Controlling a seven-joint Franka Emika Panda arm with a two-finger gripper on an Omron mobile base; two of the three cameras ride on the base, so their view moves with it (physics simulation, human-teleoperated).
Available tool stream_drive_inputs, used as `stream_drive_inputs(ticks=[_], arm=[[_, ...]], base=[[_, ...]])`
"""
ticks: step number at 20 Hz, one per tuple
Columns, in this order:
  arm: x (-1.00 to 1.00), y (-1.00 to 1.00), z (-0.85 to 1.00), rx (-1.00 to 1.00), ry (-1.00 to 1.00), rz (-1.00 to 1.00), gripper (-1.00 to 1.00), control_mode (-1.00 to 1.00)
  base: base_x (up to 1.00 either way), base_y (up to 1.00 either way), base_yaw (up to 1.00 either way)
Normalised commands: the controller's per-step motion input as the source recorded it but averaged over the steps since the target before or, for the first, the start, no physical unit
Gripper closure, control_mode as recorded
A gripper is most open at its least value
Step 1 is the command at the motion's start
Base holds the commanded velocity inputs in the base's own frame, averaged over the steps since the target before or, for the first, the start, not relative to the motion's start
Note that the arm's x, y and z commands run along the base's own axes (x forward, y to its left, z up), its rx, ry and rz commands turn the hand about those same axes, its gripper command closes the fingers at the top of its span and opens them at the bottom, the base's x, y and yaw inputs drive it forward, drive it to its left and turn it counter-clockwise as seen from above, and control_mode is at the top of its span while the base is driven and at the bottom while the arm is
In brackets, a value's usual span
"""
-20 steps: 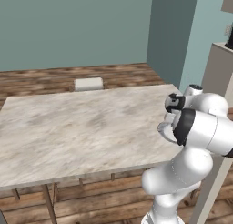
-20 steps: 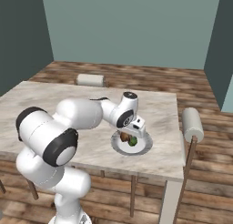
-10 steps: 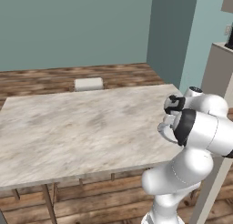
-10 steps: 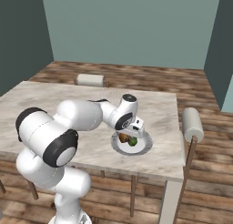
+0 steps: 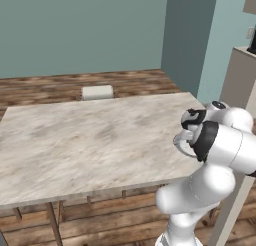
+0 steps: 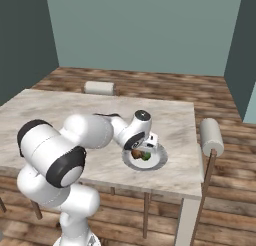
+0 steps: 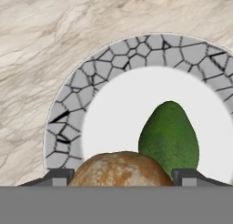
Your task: Pick the avocado and bread from the counter and place them on the plate. Then pick the jam from the cabinet and place it next to the plate. Lastly close the cabinet door.
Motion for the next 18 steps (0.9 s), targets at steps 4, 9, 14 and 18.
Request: stream_drive_inputs(ticks=[4, 9, 14, 18], arm=[[-0.03, 0.03, -0.1, 0.0, -0.1, 0.05, 1.0, -1.0], [-0.02, 0.05, -0.06, 0.0, -0.09, 0.05, 1.0, -1.0], [0.0, 0.01, -0.07, 0.0, -0.06, 0.04, 1.0, -1.0], [0.0, 0.0, -0.08, 0.0, -0.04, 0.03, 1.0, -1.0]], base=[[0.0, 0.0, 0.0], [0.0, 0.0, 0.0], [0.0, 0.0, 0.0], [0.0, 0.0, 0.0]])
